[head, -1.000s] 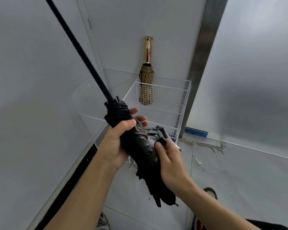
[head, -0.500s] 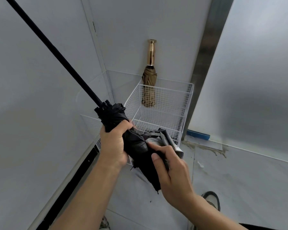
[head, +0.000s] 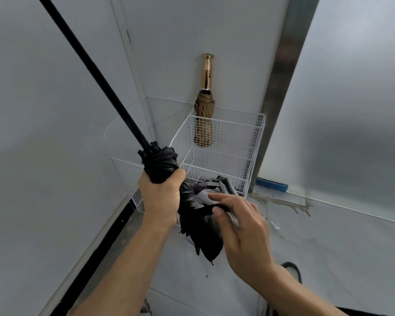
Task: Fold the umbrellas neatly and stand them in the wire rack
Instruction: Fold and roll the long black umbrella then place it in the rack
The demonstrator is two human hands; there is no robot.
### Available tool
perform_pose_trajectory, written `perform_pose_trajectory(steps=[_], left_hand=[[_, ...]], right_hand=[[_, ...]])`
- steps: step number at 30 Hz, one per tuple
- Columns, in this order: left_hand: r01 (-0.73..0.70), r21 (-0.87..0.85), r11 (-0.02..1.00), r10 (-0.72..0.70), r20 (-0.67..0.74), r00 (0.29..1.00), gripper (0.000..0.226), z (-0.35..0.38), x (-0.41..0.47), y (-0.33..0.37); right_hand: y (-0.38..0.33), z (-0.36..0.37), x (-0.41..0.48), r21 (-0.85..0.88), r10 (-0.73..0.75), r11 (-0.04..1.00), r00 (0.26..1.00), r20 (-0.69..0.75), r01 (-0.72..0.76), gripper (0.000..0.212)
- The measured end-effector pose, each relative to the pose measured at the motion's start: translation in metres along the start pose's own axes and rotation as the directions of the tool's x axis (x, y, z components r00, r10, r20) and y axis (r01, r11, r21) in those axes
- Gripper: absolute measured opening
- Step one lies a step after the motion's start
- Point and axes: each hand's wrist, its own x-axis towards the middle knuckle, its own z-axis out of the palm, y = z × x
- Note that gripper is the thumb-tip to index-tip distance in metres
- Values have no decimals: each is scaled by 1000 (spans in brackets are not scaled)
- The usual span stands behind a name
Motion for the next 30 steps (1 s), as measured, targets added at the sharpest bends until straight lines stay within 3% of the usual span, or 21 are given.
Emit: perform_pose_trajectory(steps=[3,5,8,10,11,13,15,18,21,23,26,30], left_hand=[[28,-29,999,-27,59,998,22,-4,3,4],[111,-105,988,-88,208,974,22,-7,3,6],[292,-177,940,-166,511,844,28,-12,0,7],[347,-177,921,-170,618,767,27,-15,0,7],[351,-174,920,-162,648,744,25,-16,0,6],[360,-162,919,-163,676,719,24,-18,1,9],[380,-161,911,-195,643,741,33,-17,-1,14],[344,-189,920,-237,430,871,36,-4,-10,22],[253,-184,950,-242,84,967,44,8,-18,18],[212,-171,962,-225,-63,972,32,8,-15,14],[169,-171,971,-186,-90,978,25,3,-5,13],[98,-154,983,-98,12,995,22,-4,4,13]], right_hand=[[1,-9,5,63,78,995,997,17,-79,18],[2,-15,13,142,191,968,976,101,-205,12],[4,-21,26,260,330,854,855,401,-451,13],[6,-19,26,283,347,778,759,551,-561,15],[6,-17,24,287,342,764,740,579,-578,18],[3,-11,18,275,338,800,780,527,-533,20],[0,-4,12,232,320,875,868,379,-424,18],[5,2,6,65,209,973,962,178,-223,13],[6,7,1,-109,103,990,987,121,-90,16],[3,7,-4,-49,99,994,987,129,-93,19],[1,6,-7,111,160,978,978,136,-175,16],[-7,5,-2,246,275,920,949,151,-306,12]])
